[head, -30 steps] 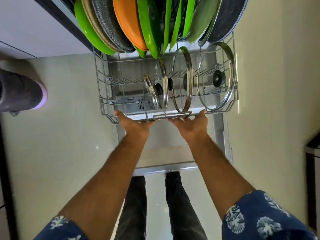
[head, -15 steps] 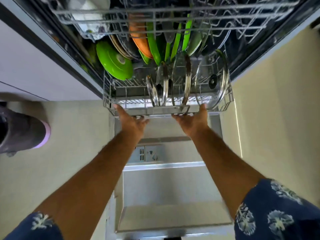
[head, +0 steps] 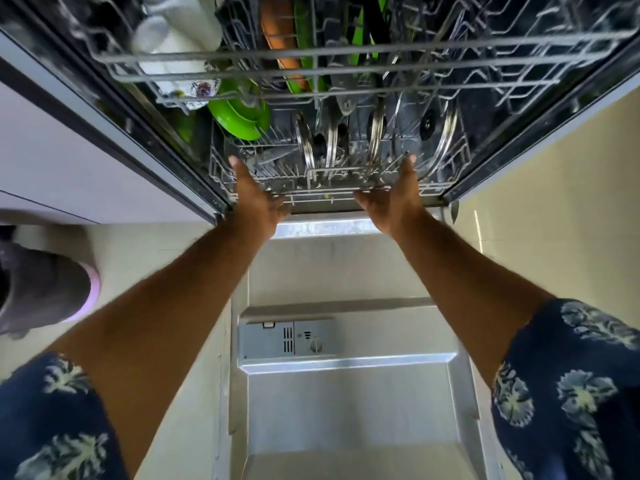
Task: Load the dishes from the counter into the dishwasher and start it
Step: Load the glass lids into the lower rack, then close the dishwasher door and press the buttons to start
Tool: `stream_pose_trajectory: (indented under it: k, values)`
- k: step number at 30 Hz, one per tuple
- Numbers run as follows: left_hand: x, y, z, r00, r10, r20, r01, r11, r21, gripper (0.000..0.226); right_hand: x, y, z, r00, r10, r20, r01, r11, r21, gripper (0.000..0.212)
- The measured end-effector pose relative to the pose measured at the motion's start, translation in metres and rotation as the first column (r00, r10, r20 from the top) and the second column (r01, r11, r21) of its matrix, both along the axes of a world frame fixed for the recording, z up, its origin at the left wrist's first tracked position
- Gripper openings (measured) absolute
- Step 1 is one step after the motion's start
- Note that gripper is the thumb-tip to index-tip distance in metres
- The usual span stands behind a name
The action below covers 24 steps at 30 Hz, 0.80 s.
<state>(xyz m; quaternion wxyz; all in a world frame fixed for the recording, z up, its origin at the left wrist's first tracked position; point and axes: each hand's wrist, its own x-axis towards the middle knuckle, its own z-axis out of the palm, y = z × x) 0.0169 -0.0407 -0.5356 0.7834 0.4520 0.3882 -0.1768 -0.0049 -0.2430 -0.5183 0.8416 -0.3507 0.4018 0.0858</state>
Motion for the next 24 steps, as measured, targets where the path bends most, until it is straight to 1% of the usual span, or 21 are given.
stream_pose_trajectory:
  k: [2,6,8,11,13,16,19,21,24]
  values:
    - [-0.005,0.003,-0.004,1.000,-0.031,-0.003,0.031,0.999,0.031,0.097,-0.004,-0.001,-0.001,1.000,0.020,-0.018,-0.021,1.000,-0.023,0.074]
    - [-0.011,0.014,-0.013,0.991,-0.135,0.003,0.134,0.989,0.067,0.103,-0.007,-0.004,-0.006,0.997,0.069,-0.014,-0.070,0.996,-0.055,0.078]
    - [-0.018,0.016,-0.011,0.982,-0.188,0.026,0.183,0.976,0.117,0.098,-0.012,-0.008,-0.012,0.994,0.110,0.011,-0.110,0.992,-0.061,0.079]
    - [-0.041,0.013,-0.003,0.971,-0.227,0.071,0.212,0.962,0.173,0.086,-0.032,-0.013,-0.018,0.985,0.172,0.032,-0.168,0.981,-0.092,0.079]
    - [-0.070,0.012,0.000,0.970,-0.235,0.064,0.222,0.962,0.162,0.082,-0.062,-0.011,-0.019,0.984,0.173,0.030,-0.171,0.983,-0.071,0.077]
    - [-0.142,0.010,-0.003,0.973,-0.230,0.014,0.228,0.969,0.095,0.078,-0.130,-0.005,-0.030,0.990,0.142,-0.017,-0.142,0.990,0.015,0.076]
    - [-0.246,0.008,-0.016,0.979,-0.176,-0.105,0.180,0.983,0.033,0.072,-0.224,0.005,-0.041,0.985,0.080,-0.153,-0.069,0.994,0.079,0.075]
    - [-0.321,0.007,-0.023,0.971,-0.136,-0.194,0.138,0.990,-0.004,0.065,-0.293,0.012,-0.046,0.965,0.048,-0.259,-0.017,0.992,0.121,0.075]
    - [-0.435,0.008,-0.034,0.925,-0.081,-0.370,0.078,0.997,-0.022,0.052,-0.402,0.023,-0.054,0.911,0.005,-0.413,0.051,0.991,0.126,0.074]
